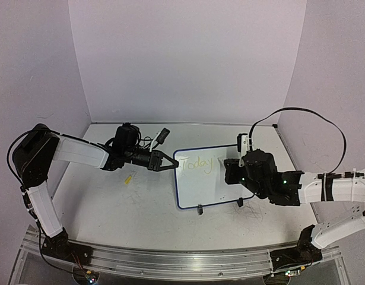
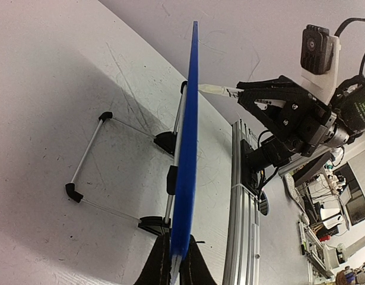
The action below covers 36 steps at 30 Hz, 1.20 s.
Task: Write a sentence on the whiteboard
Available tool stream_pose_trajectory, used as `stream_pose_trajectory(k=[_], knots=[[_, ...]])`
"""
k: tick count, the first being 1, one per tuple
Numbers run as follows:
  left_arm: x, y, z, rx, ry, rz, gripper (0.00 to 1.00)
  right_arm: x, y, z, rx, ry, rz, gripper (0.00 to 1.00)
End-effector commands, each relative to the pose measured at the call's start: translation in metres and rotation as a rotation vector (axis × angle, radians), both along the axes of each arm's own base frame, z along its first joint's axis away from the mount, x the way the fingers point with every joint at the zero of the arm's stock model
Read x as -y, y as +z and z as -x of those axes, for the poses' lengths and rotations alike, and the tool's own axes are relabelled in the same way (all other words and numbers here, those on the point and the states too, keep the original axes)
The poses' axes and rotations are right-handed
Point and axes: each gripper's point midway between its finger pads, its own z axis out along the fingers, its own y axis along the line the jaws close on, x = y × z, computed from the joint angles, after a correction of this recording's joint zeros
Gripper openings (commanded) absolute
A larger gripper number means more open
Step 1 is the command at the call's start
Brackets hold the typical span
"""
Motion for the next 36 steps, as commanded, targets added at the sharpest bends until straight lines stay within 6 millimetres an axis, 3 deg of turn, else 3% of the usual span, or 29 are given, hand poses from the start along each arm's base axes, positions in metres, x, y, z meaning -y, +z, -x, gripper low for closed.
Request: stream_pose_trajectory(k=[1, 9, 23, 36], knots=[[0.001, 0.015, 0.011, -0.01, -0.03, 0.025, 0.0, -0.003, 0.018, -0.009, 0.041, -0.04, -0.039, 0.0], [0.001, 0.014, 0.011, -0.01, -0.03, 0.025, 0.0, -0.008, 0.017, -0.011, 0.043, -0.025, -0.018, 0.0], [0.001, 0.015, 0.01, -0.009, -0.03, 0.026, 0.0, -0.012, -0.006, 0.002, -0.018, 0.03, -0.013, 0.0], [0.001, 0.014, 0.01, -0.011, -0.03, 0.025, 0.0, 0.008, -0.007, 0.003, -0.013, -0.045, 0.003, 0.0]])
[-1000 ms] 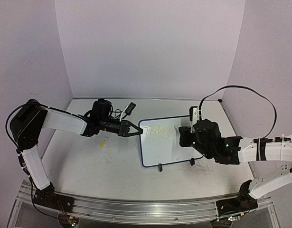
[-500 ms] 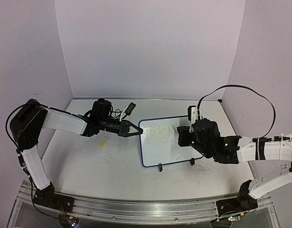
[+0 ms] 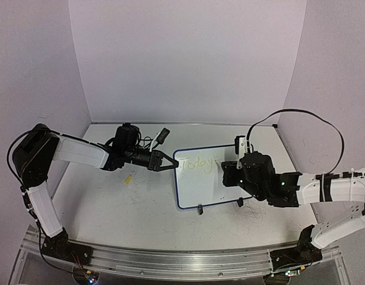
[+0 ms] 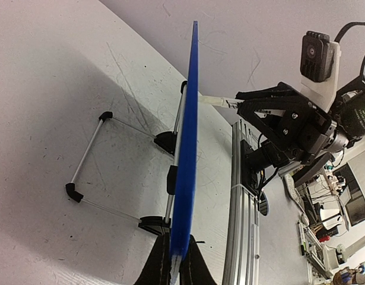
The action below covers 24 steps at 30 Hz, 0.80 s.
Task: Write a sentence on the whiteboard
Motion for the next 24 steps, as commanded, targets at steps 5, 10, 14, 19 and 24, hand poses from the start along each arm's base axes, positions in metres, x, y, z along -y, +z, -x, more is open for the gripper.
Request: stream_pose_trajectory(k=[5, 10, 14, 19, 24], knots=[[0.001, 0.014, 0.011, -0.006, -0.031, 0.025, 0.0, 0.019, -0.007, 0.001, -0.013, -0.074, 0.021, 0.0], [0.001, 0.014, 0.01, -0.007, -0.031, 0.025, 0.0, 0.019, -0.012, 0.006, -0.031, -0.055, 0.021, 0.0], [0.001, 0.014, 0.01, -0.007, -0.031, 0.025, 0.0, 0.014, -0.017, 0.011, -0.045, -0.032, 0.02, 0.0], [0.001, 0.015, 0.01, -0.006, -0.03, 0.026, 0.0, 0.004, -0.015, 0.012, -0.042, -0.007, -0.002, 0.0], [0.001, 0.016, 0.011, -0.003, -0.03, 0.027, 0.0, -0.006, -0.007, 0.003, -0.017, -0.013, -0.013, 0.0]])
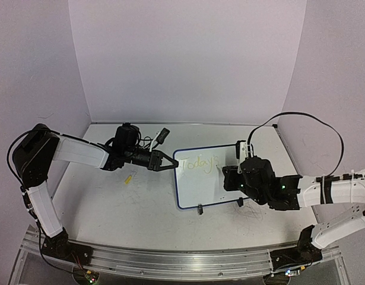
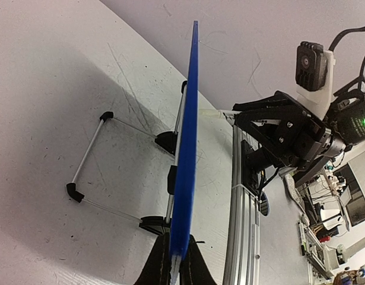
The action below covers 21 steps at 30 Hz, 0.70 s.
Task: Write a sentence on the whiteboard
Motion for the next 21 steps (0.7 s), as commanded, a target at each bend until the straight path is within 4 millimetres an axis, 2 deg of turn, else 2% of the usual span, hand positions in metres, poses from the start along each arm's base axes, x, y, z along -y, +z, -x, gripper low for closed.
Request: stream_pose_trajectory(k=[1, 5, 9, 12, 14, 21], knots=[[0.001, 0.016, 0.011, -0.004, -0.03, 0.028, 0.0, -0.011, 0.01, -0.009, 0.028, -0.012, -0.017, 0.0], [0.0, 0.017, 0.011, -0.002, -0.03, 0.028, 0.0, -0.015, 0.022, -0.013, 0.049, -0.013, -0.026, 0.0], [0.0, 0.016, 0.012, -0.001, -0.027, 0.026, 0.0, -0.005, 0.049, 0.002, 0.081, 0.036, -0.09, 0.0], [0.0, 0.018, 0.011, 0.006, -0.028, 0.029, 0.0, 0.021, 0.05, 0.012, 0.108, 0.013, -0.067, 0.0], [0.0, 0.019, 0.01, 0.01, -0.026, 0.03, 0.0, 0.031, 0.047, 0.013, 0.113, 0.014, -0.06, 0.0], [-0.001, 0.013, 0.01, 0.007, -0.022, 0.021, 0.0, 0.033, 0.048, 0.007, 0.114, -0.012, -0.021, 0.0]])
